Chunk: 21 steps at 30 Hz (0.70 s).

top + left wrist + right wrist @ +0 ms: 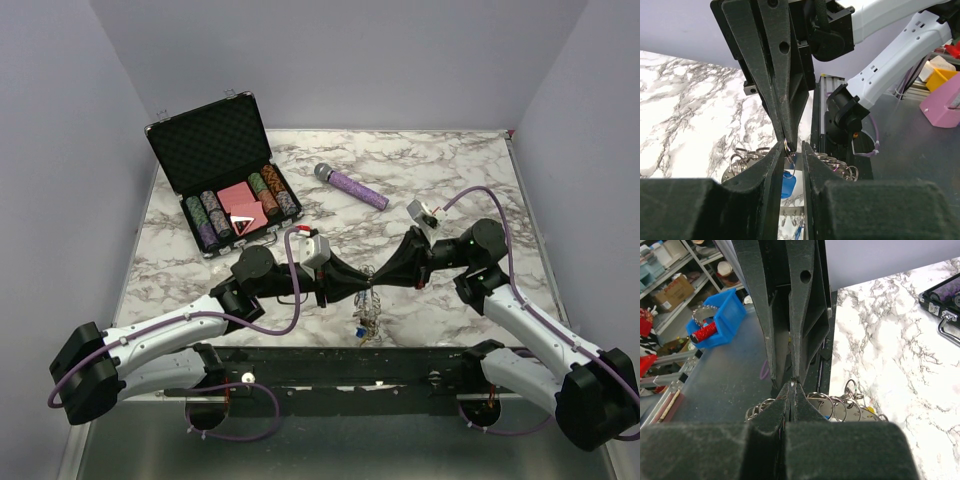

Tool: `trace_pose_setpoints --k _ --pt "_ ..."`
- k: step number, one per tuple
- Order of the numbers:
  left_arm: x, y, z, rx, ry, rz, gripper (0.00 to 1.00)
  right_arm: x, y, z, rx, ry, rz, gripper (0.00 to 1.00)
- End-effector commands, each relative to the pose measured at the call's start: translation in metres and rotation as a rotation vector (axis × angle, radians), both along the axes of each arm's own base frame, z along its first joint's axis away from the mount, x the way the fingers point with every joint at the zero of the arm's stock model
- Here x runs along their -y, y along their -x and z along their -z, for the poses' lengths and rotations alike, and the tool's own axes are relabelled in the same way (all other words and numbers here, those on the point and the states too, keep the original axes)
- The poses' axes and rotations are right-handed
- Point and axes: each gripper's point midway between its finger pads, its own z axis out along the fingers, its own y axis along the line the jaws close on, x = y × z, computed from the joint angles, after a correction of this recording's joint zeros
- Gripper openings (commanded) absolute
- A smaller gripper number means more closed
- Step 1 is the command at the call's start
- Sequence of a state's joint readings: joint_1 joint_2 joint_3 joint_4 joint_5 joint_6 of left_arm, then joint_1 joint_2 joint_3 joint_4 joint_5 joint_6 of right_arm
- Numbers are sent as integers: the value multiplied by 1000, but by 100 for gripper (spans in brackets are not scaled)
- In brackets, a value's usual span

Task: Put the keys on the keyring

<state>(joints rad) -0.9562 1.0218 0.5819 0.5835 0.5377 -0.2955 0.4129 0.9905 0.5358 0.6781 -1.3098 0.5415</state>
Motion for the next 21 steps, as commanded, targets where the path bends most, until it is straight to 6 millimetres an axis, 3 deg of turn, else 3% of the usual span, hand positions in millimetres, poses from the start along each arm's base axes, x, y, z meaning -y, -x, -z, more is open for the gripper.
trace_pose_setpoints --k 1,21 --pt "2 -3 6 4 -40 -26 28 -2 -5 -18 57 -29 13 0" --pt "2 -10 18 -13 -95 -68 26 -2 -5 -19 53 -31 14 0"
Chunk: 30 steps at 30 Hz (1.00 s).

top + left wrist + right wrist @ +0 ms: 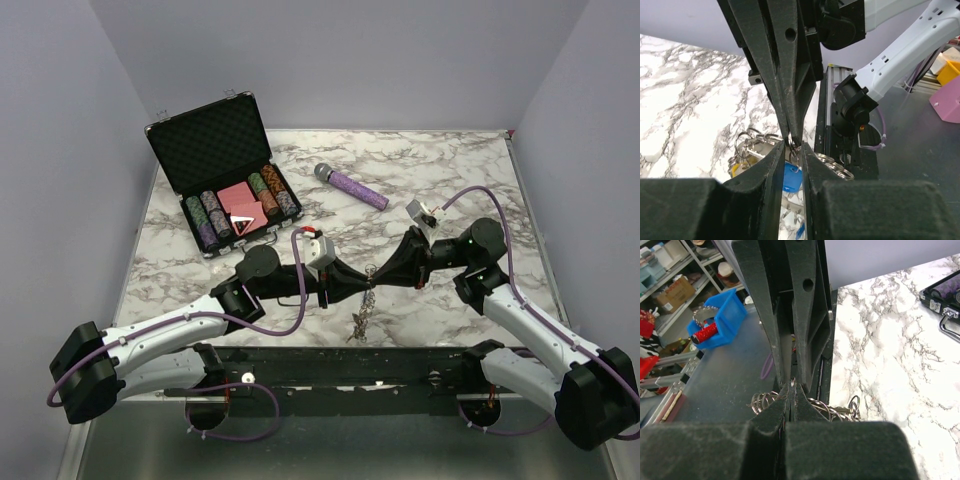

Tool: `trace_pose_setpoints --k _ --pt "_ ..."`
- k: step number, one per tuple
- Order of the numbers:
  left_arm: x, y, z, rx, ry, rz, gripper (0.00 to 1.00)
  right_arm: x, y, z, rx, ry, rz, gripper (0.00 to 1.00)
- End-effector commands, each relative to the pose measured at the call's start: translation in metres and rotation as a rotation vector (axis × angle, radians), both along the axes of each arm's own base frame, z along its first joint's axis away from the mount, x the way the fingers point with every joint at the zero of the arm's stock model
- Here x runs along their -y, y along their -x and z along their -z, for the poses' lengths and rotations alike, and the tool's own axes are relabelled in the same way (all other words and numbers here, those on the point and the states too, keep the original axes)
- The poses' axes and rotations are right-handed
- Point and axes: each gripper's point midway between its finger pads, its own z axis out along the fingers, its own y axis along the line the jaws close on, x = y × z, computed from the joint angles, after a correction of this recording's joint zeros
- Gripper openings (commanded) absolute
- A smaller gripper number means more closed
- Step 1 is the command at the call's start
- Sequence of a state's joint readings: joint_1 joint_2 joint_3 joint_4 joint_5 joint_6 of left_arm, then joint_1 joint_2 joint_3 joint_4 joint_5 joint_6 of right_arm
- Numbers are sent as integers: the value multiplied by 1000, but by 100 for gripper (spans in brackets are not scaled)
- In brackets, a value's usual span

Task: Put the keys on the keyring

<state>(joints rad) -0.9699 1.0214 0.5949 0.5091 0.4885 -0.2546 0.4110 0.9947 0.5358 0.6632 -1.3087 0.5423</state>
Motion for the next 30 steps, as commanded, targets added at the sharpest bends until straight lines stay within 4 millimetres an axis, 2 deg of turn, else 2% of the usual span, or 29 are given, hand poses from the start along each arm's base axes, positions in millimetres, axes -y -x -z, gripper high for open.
trace_pose_setpoints --k 1,7,17,30 --pt "1 -6 9 -17 -50 -34 26 -2 -3 -22 71 -38 10 0" --pt "0 -9 9 -20 -55 -54 25 -2 -4 -22 73 -38 11 0" --pt "-1 -5 -5 -25 -3 -43 27 -2 -4 -21 69 -36 14 0" --pt "-1 -9 -6 -50 0 -67 26 -2 -3 -19 63 -33 13 0"
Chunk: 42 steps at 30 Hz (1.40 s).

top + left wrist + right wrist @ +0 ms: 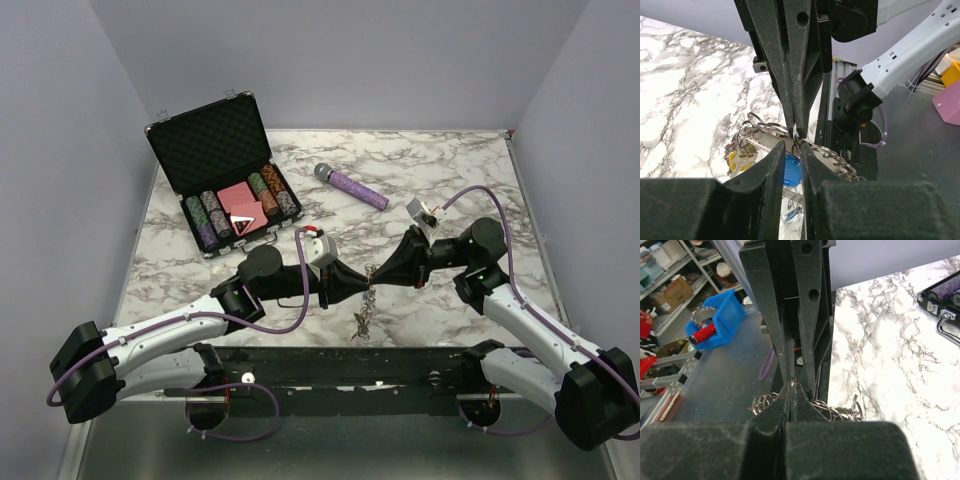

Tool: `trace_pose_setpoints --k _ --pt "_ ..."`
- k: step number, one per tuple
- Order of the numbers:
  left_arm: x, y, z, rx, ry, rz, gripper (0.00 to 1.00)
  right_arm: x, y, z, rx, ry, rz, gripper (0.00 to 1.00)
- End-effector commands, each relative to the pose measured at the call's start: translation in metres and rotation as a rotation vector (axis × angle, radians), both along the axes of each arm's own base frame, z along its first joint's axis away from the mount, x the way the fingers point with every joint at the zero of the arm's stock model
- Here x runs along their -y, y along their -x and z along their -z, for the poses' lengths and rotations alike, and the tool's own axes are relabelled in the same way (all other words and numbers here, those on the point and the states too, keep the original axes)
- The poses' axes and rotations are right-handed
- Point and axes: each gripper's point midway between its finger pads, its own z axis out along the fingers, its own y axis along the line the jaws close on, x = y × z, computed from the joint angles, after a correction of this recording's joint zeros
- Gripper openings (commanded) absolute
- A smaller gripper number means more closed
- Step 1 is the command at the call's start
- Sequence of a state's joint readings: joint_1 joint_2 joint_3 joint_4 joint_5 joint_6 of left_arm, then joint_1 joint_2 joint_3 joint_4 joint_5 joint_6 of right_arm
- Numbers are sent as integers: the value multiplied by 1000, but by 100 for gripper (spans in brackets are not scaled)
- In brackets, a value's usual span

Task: Put the keys on the keyring

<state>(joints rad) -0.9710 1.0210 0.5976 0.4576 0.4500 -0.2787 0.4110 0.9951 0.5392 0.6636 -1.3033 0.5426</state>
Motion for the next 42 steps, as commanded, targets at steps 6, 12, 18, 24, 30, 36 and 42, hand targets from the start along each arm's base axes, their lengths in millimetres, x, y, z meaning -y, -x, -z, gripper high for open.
trace_pose_setpoints --k 6,12,18,24,30,36,42 --pt "2 -8 -17 -10 41 -49 24 -2 -3 -17 58 -29 8 0" --pt "3 -11 -12 -21 18 -62 0 -2 -3 -16 50 -26 6 0" --pt "-5 -11 -8 52 8 -73 0 0 4 -13 73 -19 -31 2" --pt "-14 -4 -1 194 -67 -33 0 3 10 -8 91 2 -82 21" --pt "-24 1 14 229 -239 23 0 3 4 -21 80 75 -115 58" --pt "-33 8 20 190 -404 106 0 6 -6 -3 73 205 -63 65" --pt "-40 6 9 82 -498 125 0 0 -12 20 98 306 -39 63"
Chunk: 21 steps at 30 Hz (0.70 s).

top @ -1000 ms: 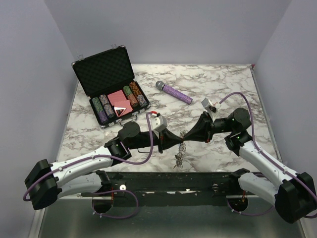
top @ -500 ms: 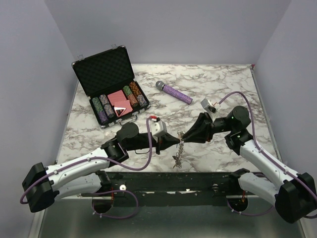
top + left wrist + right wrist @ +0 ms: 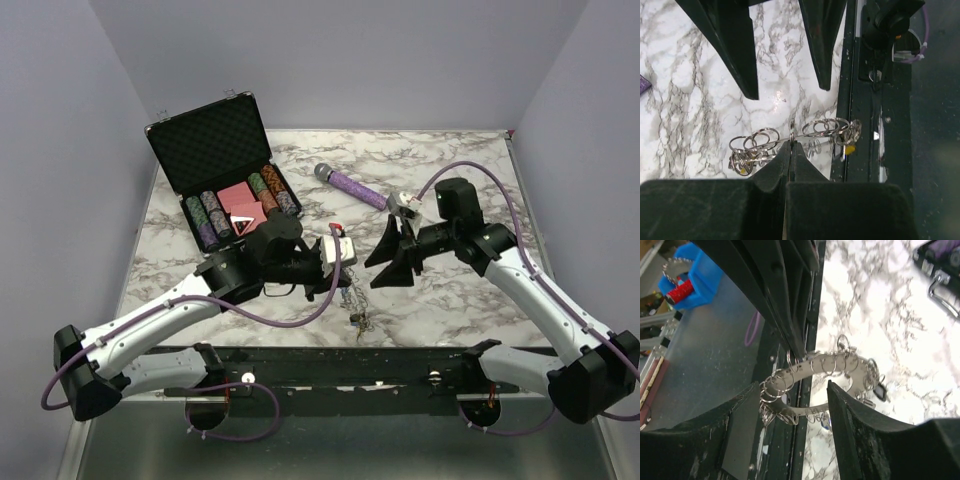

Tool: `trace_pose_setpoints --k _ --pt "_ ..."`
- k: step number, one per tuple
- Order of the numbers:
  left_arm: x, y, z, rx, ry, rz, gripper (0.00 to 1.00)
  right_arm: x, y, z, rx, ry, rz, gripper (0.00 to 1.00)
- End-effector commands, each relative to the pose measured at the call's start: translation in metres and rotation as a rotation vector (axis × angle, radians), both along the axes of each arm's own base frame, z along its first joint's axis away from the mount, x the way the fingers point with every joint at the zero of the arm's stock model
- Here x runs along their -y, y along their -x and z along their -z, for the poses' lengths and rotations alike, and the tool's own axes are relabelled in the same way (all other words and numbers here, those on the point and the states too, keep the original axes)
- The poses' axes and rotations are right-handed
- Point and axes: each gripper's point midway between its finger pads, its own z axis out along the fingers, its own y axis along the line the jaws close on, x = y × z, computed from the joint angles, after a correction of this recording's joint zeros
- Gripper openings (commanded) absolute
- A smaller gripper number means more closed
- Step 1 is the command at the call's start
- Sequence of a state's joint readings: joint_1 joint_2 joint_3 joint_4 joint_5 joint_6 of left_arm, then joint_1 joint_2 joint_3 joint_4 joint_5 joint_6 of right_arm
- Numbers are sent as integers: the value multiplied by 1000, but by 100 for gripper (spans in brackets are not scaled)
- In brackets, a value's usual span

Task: Put the keys on the keyring

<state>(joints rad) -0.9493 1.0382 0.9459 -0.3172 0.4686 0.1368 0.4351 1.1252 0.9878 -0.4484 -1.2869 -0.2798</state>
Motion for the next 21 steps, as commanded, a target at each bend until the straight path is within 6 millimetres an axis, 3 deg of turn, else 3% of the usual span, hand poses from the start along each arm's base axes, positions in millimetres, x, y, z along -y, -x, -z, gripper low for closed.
trace_pose_setpoints --k 1,8,21 --pt "-9 7 -6 -95 -100 34 0 2 3 24 27 114 11 63" --pt "-4 9 -1 -244 -168 42 0 -8 11 22 61 110 -41 58" --pt "9 10 -17 -324 -127 86 0 -24 8 25 -24 61 -27 53"
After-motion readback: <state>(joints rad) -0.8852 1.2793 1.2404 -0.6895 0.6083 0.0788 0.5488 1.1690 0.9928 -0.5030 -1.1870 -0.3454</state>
